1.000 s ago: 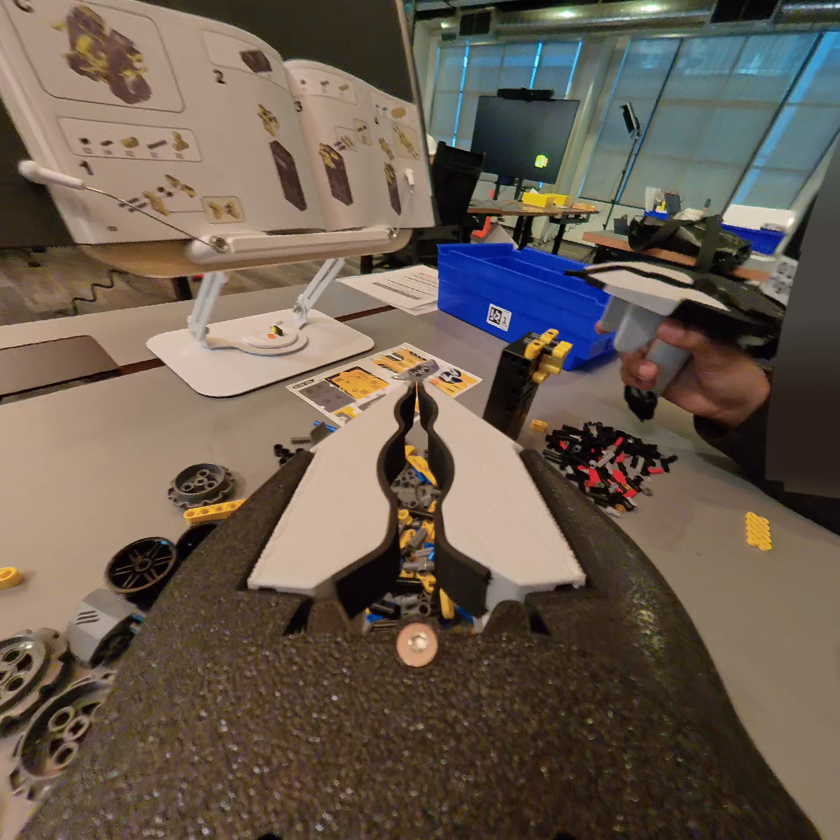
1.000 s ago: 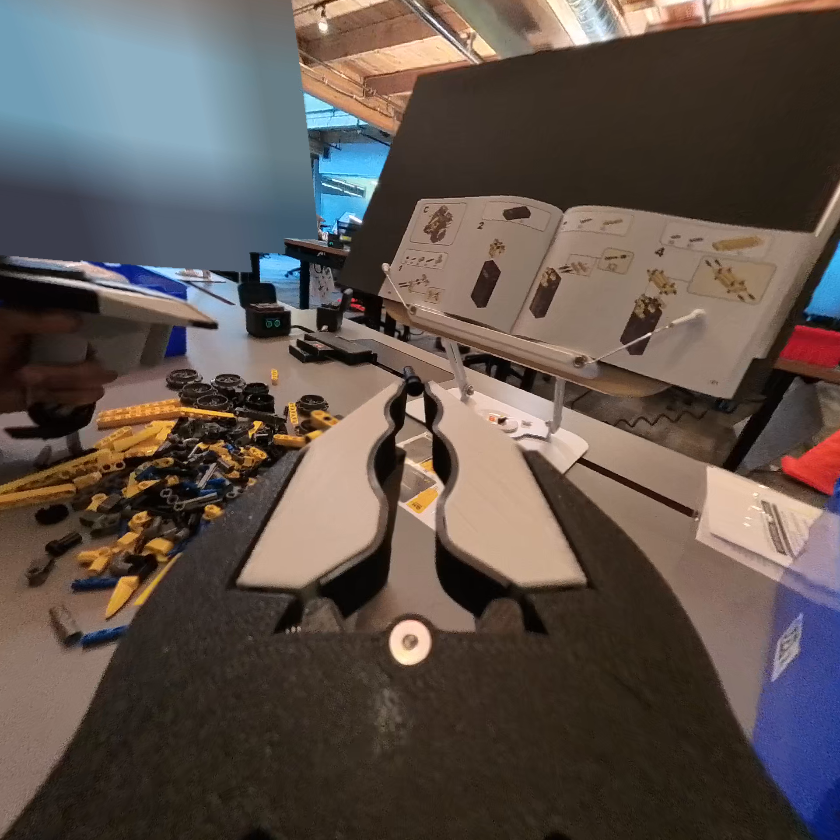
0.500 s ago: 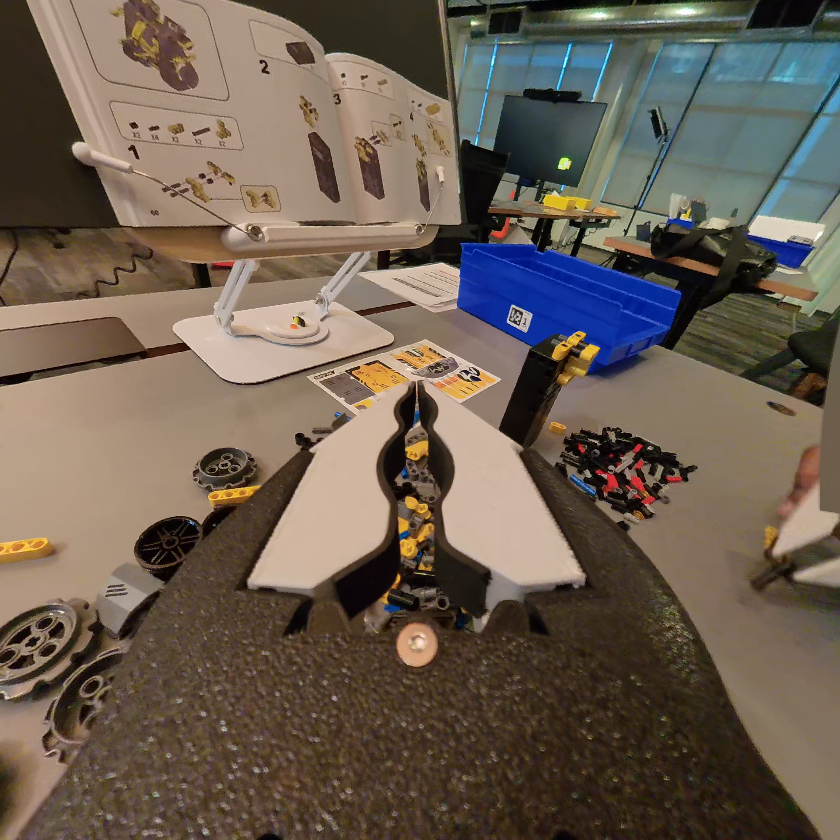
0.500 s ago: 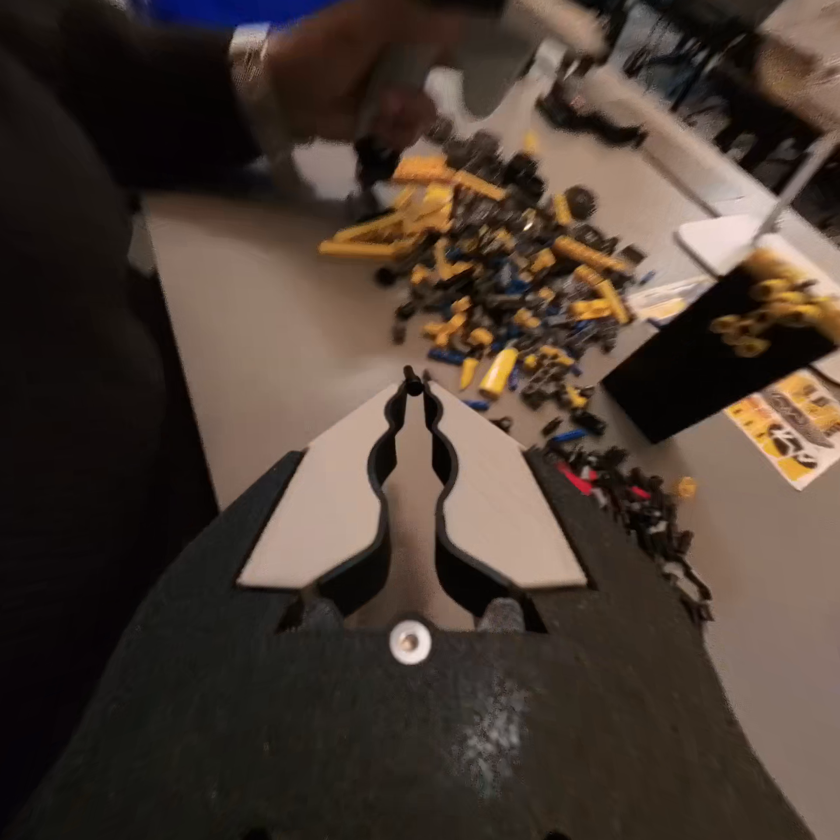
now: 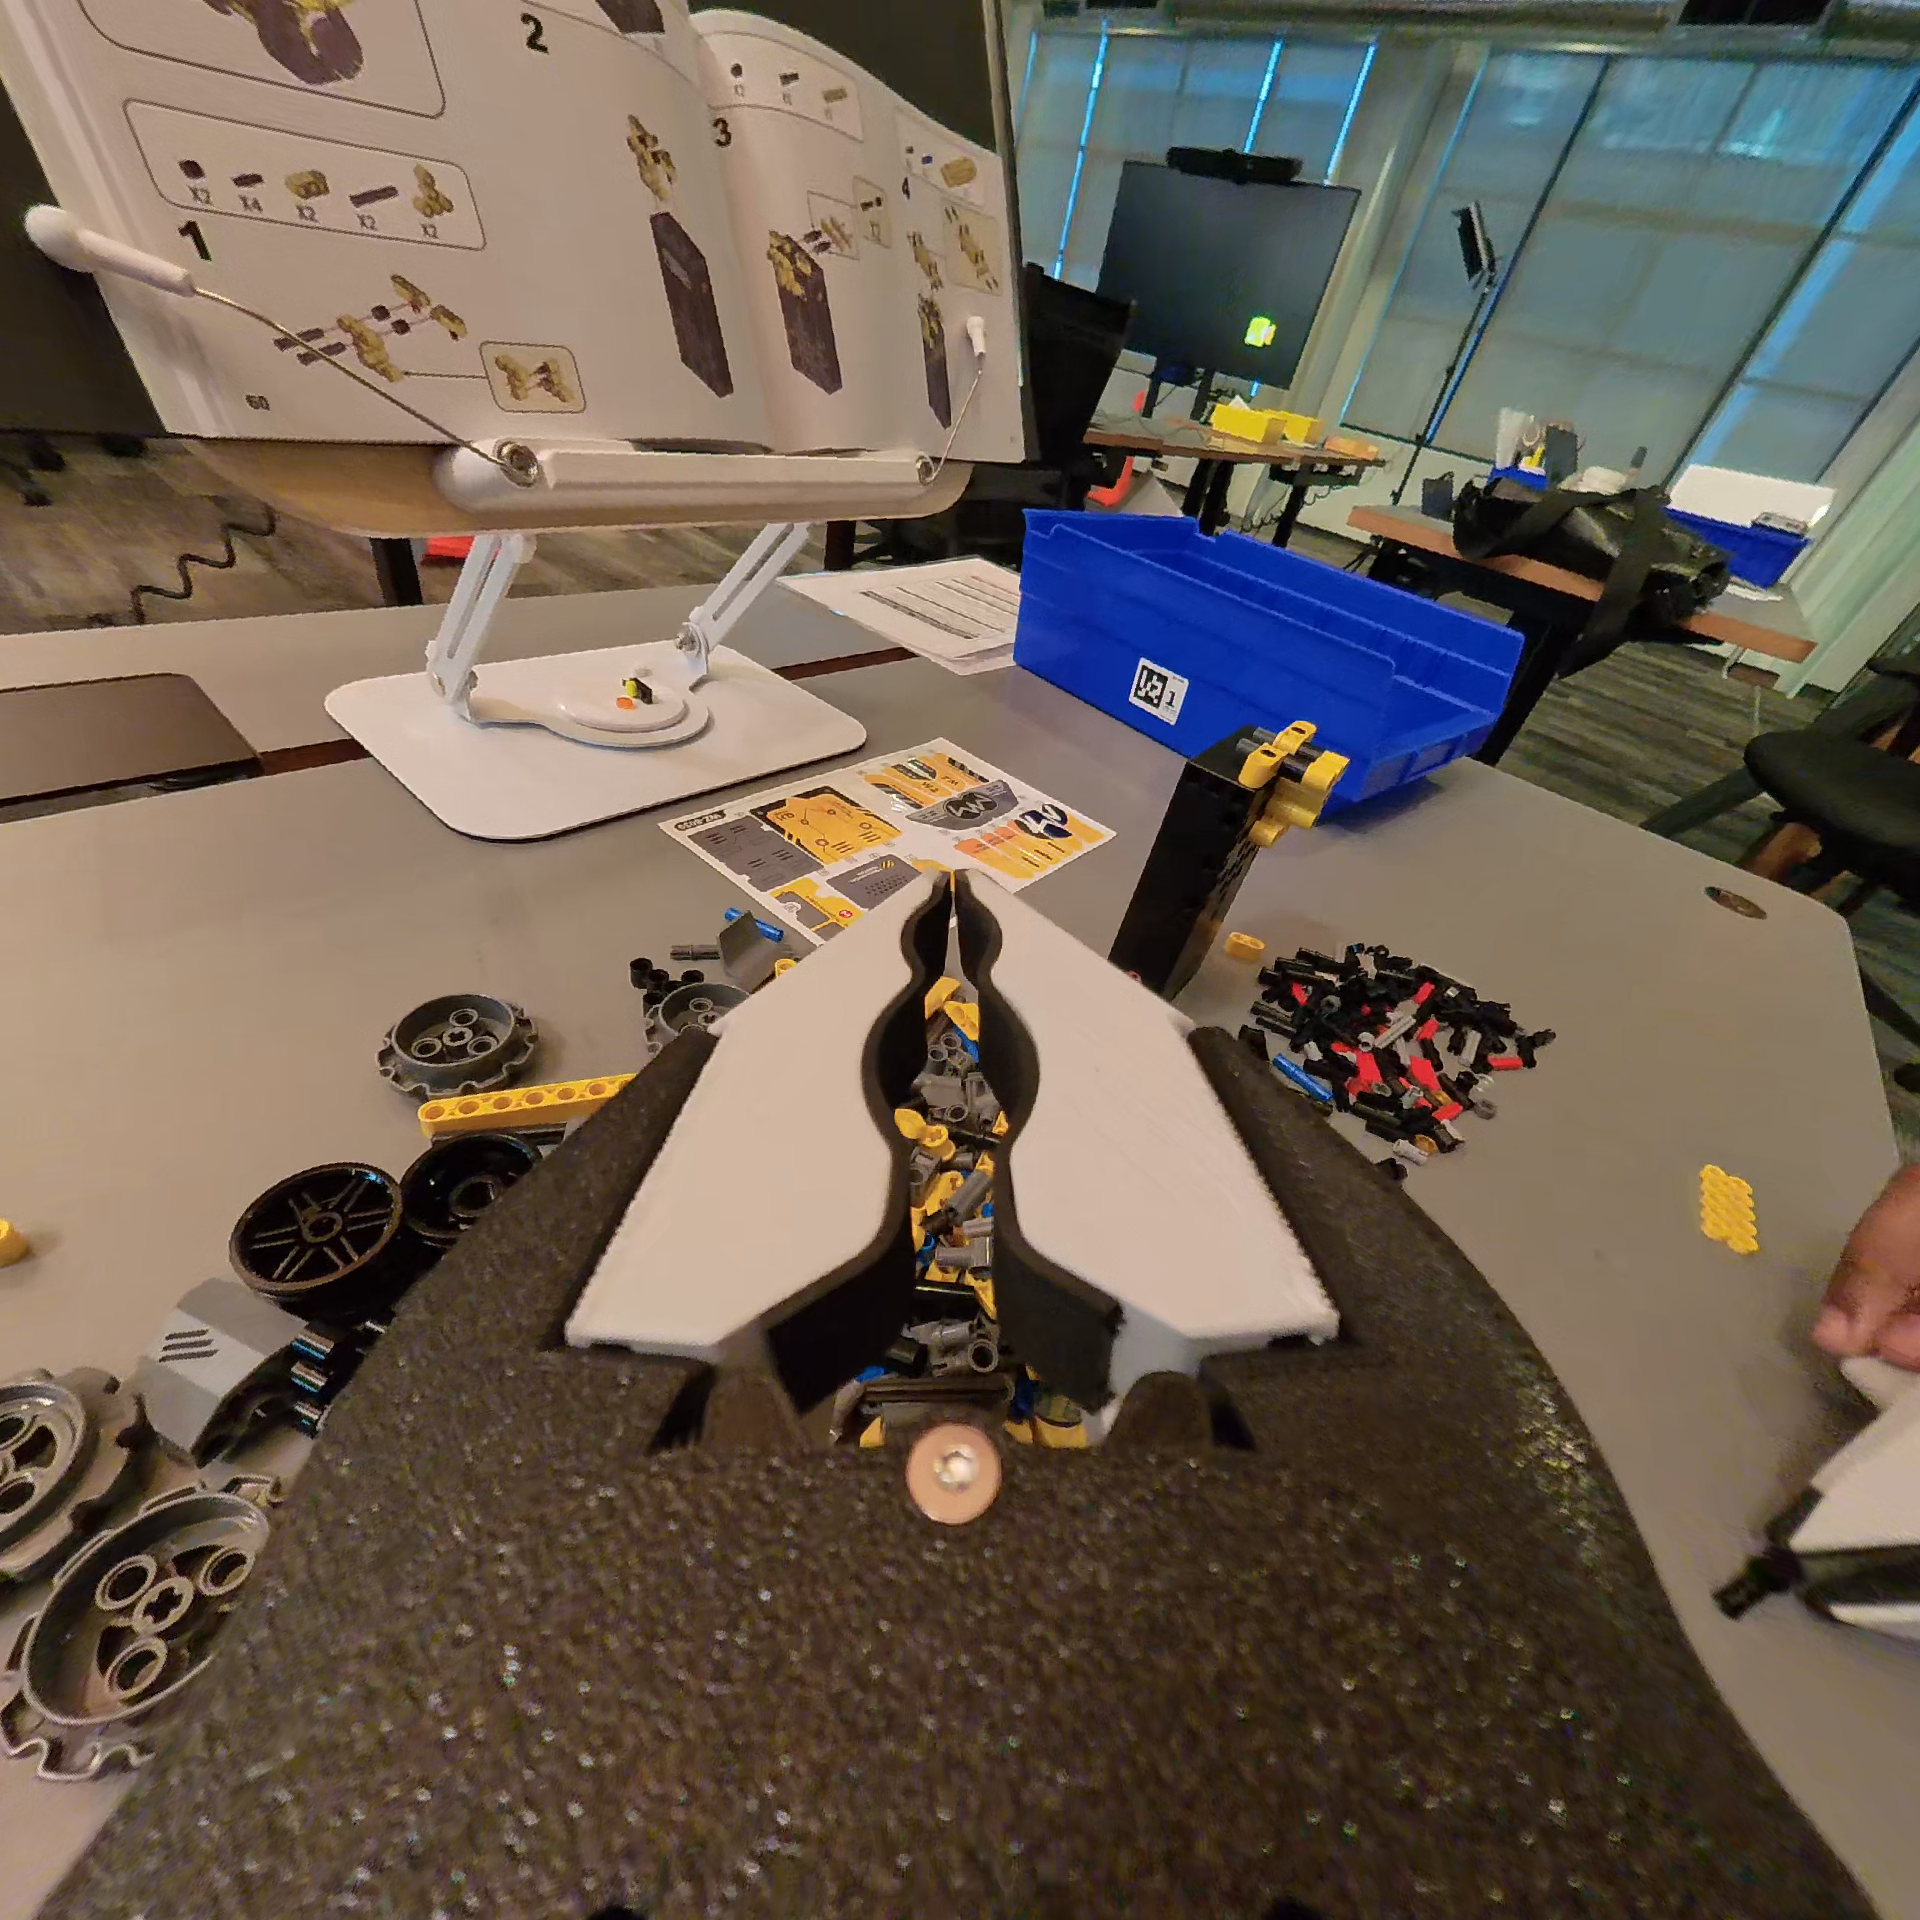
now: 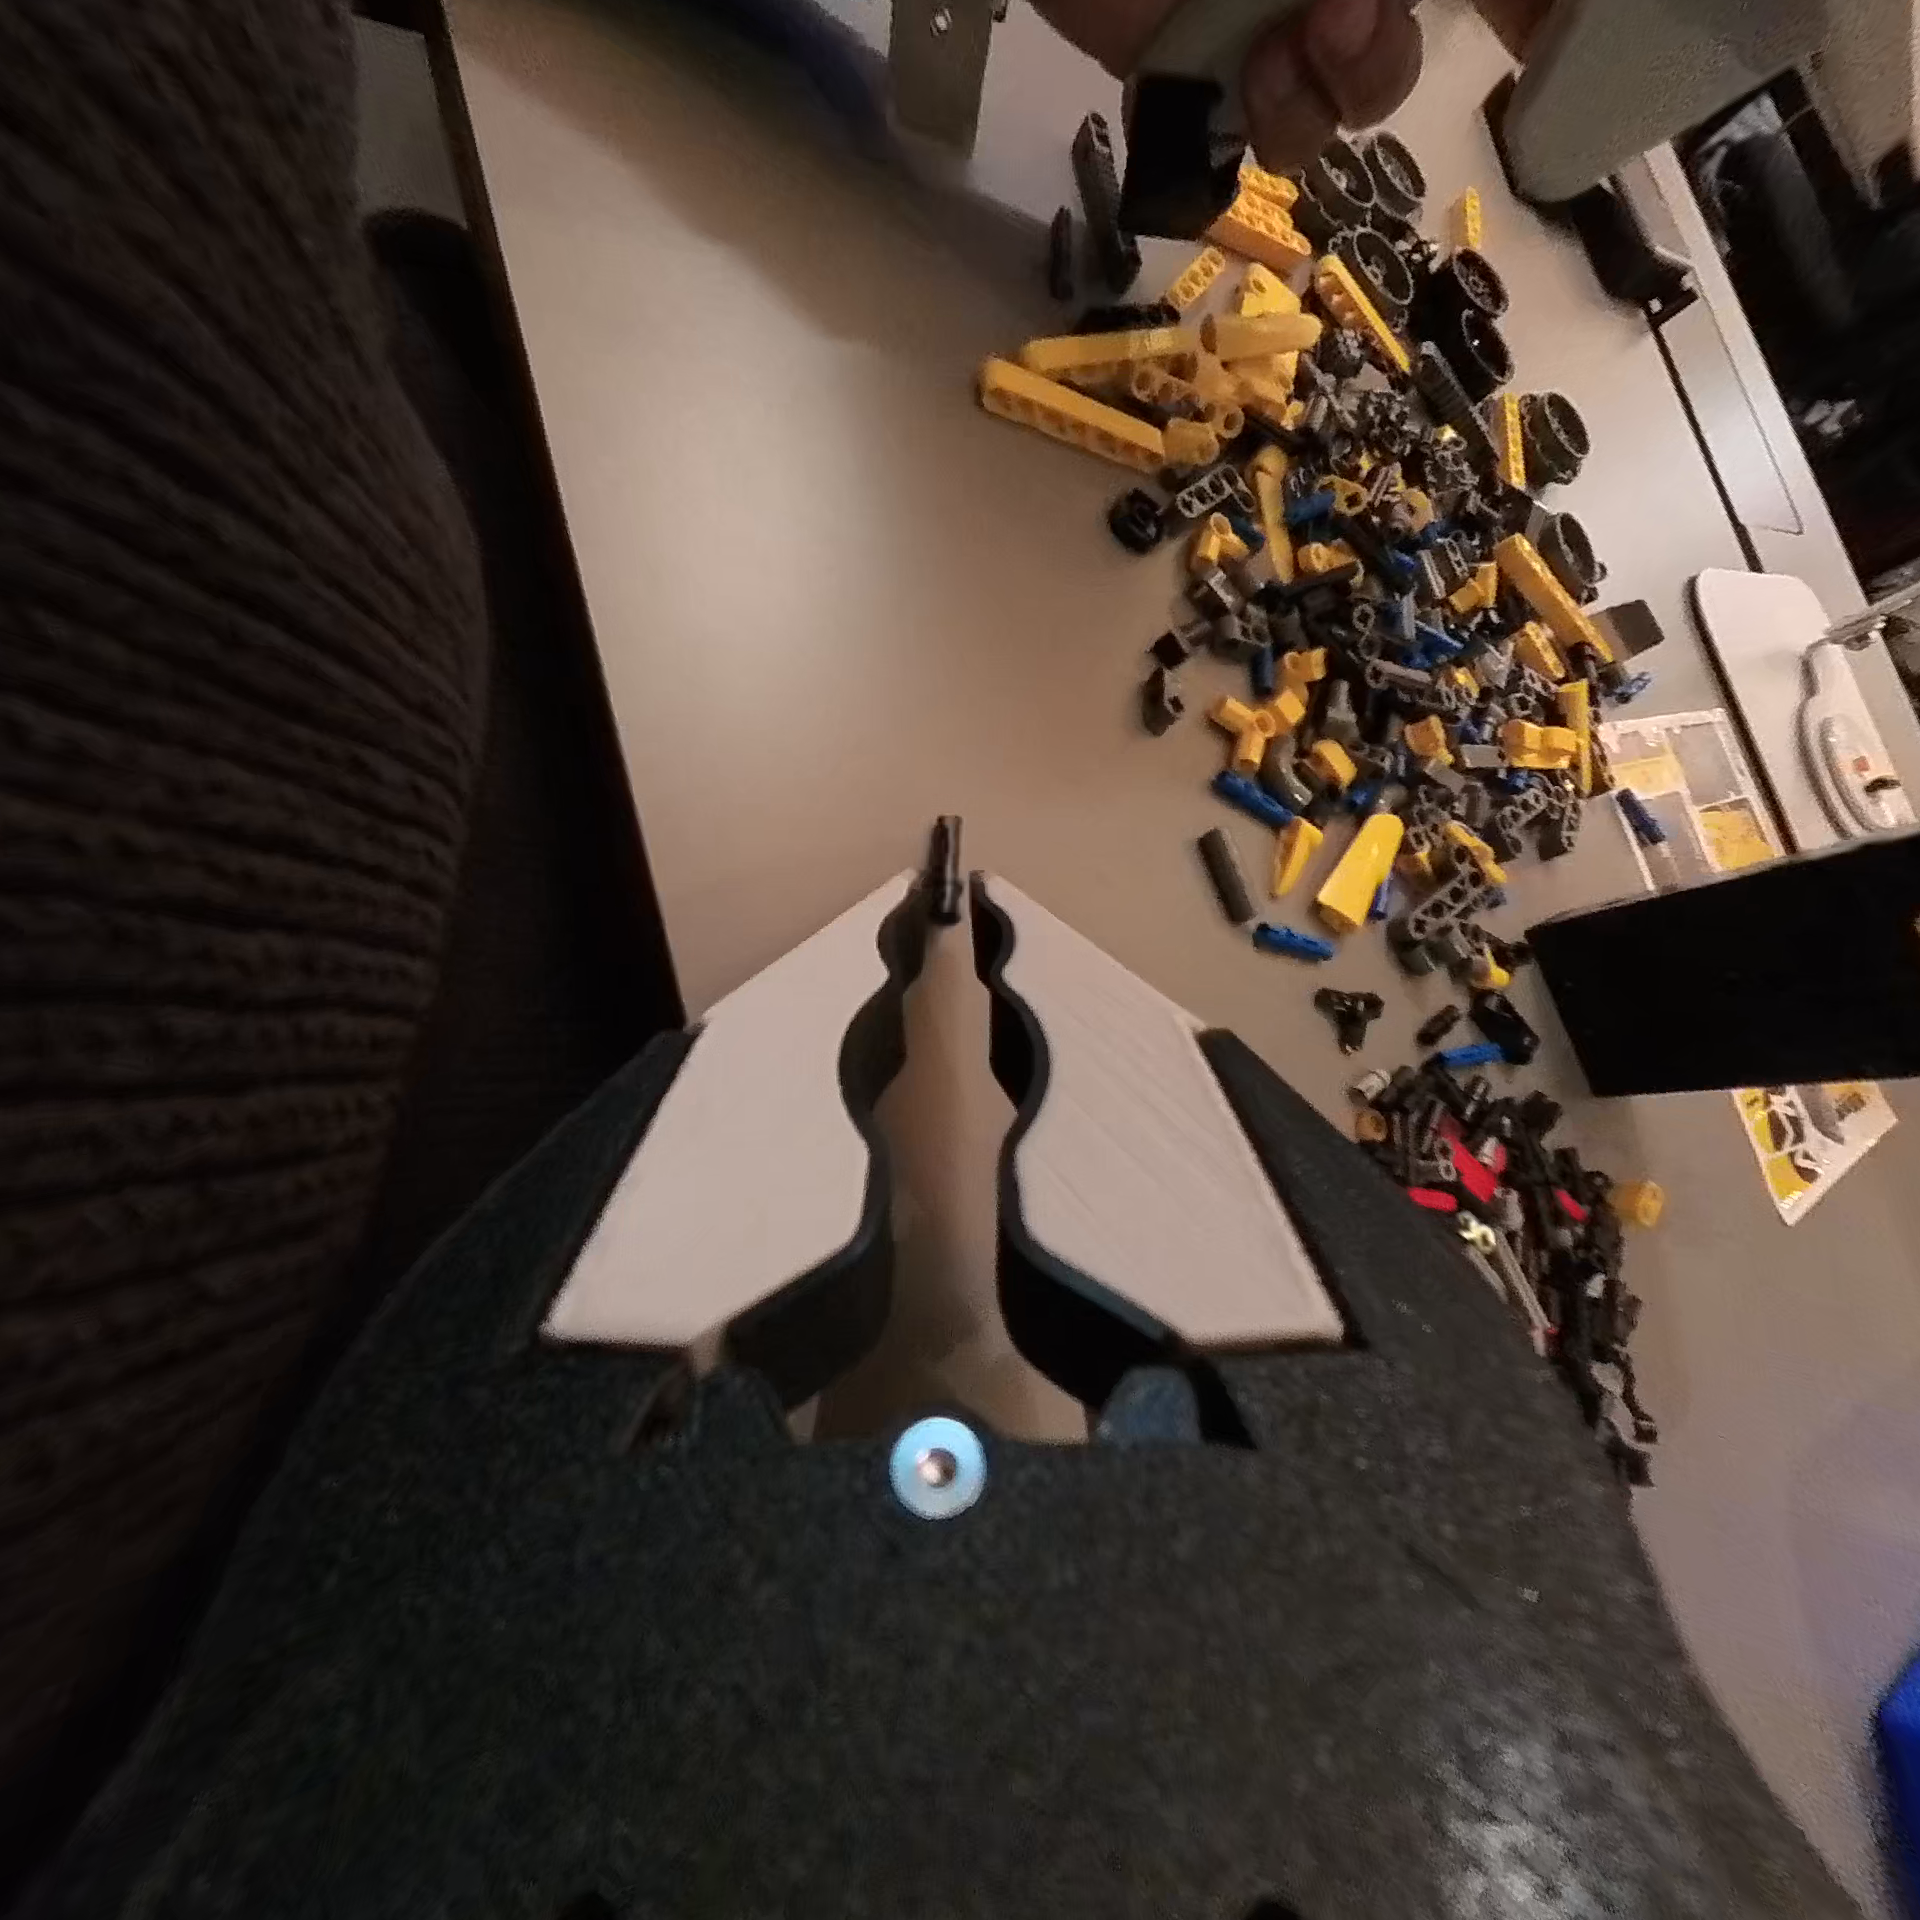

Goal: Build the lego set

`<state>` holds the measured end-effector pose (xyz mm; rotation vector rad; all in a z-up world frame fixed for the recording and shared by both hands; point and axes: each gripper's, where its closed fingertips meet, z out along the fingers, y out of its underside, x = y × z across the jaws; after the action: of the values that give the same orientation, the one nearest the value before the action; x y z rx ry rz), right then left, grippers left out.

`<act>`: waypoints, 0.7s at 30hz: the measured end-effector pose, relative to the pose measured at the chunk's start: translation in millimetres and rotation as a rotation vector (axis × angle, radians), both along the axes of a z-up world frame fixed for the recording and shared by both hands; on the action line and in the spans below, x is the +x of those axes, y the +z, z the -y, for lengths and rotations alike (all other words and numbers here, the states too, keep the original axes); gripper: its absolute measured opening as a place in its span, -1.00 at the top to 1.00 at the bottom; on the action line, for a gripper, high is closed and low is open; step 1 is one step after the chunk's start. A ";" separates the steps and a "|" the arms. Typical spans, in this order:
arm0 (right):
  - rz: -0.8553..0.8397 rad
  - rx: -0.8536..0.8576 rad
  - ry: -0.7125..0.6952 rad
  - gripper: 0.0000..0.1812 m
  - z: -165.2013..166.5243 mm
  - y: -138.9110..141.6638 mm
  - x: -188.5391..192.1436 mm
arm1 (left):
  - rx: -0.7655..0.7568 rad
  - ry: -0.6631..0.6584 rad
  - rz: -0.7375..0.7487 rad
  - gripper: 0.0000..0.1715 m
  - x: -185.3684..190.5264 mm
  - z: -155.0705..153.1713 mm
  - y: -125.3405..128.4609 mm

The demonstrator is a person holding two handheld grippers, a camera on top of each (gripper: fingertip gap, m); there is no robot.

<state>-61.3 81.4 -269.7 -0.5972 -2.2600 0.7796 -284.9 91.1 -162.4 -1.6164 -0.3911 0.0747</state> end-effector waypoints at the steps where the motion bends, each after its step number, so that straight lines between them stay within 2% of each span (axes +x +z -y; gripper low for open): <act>1: -0.001 -0.003 -0.005 0.92 1.8 0.2 -0.5 | -0.001 0.000 -0.001 1.00 0.0 0.0 0.0; 5: 0.023 -0.033 -0.018 0.83 6.4 -1.7 -0.2 | 0.002 0.011 -0.004 1.00 -1.8 1.5 0.6; 10: 0.022 -0.095 -0.048 0.81 -1.8 6.2 -1.6 | 0.012 0.015 0.005 1.00 -3.5 3.1 1.7; 16: 0.231 -0.366 -0.113 0.70 -12.5 3.8 6.7 | 0.001 0.008 0.005 1.00 -2.4 1.5 -0.8; 21: 0.292 -0.402 -0.111 0.69 -9.6 -0.7 10.5 | -0.002 0.011 0.004 1.00 -3.1 1.4 -1.3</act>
<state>-50.8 91.0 -270.4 -1.0753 -2.3135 1.1645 -288.0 89.7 -163.7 -1.6163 -0.4031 0.0799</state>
